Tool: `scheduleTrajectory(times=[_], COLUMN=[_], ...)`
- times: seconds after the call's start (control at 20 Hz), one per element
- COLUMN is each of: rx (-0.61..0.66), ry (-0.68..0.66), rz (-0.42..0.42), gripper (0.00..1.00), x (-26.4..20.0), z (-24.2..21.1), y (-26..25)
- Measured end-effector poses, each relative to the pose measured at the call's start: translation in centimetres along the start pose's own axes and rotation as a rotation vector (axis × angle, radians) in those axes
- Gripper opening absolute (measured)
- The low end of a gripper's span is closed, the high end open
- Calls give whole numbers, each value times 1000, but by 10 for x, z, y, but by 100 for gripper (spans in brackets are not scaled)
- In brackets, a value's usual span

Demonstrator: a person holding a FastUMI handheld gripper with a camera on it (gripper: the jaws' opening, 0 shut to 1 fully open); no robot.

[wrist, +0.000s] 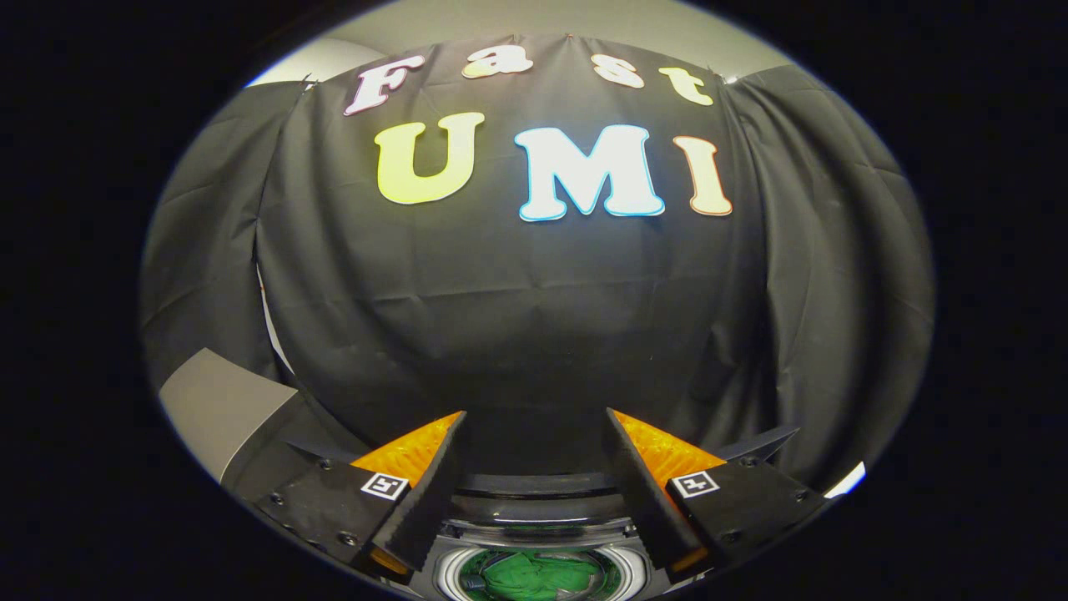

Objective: Put the clothes into the washing machine and then close the washing machine lid.

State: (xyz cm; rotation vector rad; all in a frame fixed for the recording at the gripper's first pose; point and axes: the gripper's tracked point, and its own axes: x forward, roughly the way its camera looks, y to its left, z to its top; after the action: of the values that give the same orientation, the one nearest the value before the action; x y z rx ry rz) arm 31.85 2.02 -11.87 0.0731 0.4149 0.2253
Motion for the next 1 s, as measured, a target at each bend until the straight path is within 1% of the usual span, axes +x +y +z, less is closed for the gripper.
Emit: scheduleTrajectory(times=[0.55,1.0], rx=[-2,-5], ry=[-22,-19], rz=[-11,-17], gripper=[98,98], x=[-40,-62], z=[-22,-39], y=[1,1])
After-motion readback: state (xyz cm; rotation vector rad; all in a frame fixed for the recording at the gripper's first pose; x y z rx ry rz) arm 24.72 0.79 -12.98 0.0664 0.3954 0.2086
